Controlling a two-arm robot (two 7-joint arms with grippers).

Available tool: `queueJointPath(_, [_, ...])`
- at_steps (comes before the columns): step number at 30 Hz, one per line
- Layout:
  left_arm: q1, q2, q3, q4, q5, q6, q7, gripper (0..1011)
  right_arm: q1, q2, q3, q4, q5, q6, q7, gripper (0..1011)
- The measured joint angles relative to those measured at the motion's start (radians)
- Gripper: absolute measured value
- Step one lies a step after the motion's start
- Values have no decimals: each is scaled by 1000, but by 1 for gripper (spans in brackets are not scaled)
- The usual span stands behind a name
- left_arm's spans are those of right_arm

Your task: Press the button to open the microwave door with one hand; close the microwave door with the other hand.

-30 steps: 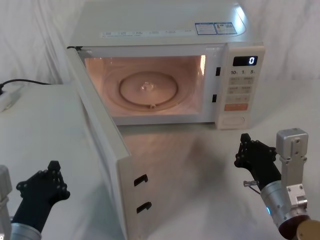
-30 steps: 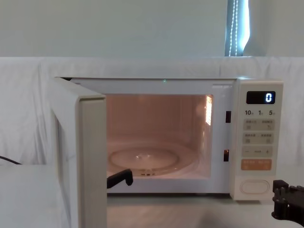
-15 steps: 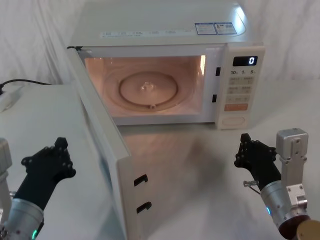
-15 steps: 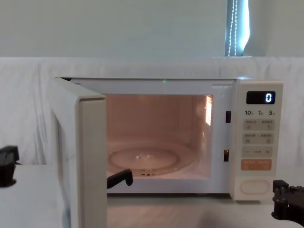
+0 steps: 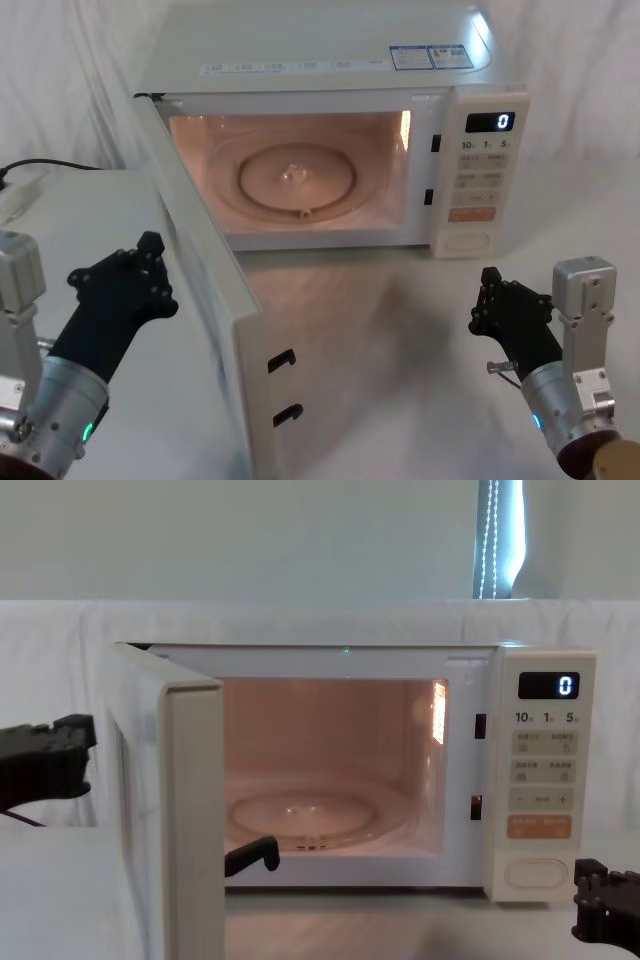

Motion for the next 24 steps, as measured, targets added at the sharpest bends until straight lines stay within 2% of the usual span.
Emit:
queueJointPath(11, [-41, 2, 30, 20, -1, 6, -25, 0, 0, 0, 0, 0, 0, 0, 0, 0])
queueJointPath(24, [-158, 0, 74, 130, -22, -8, -57, 0, 0, 0, 0, 0, 0, 0, 0, 0])
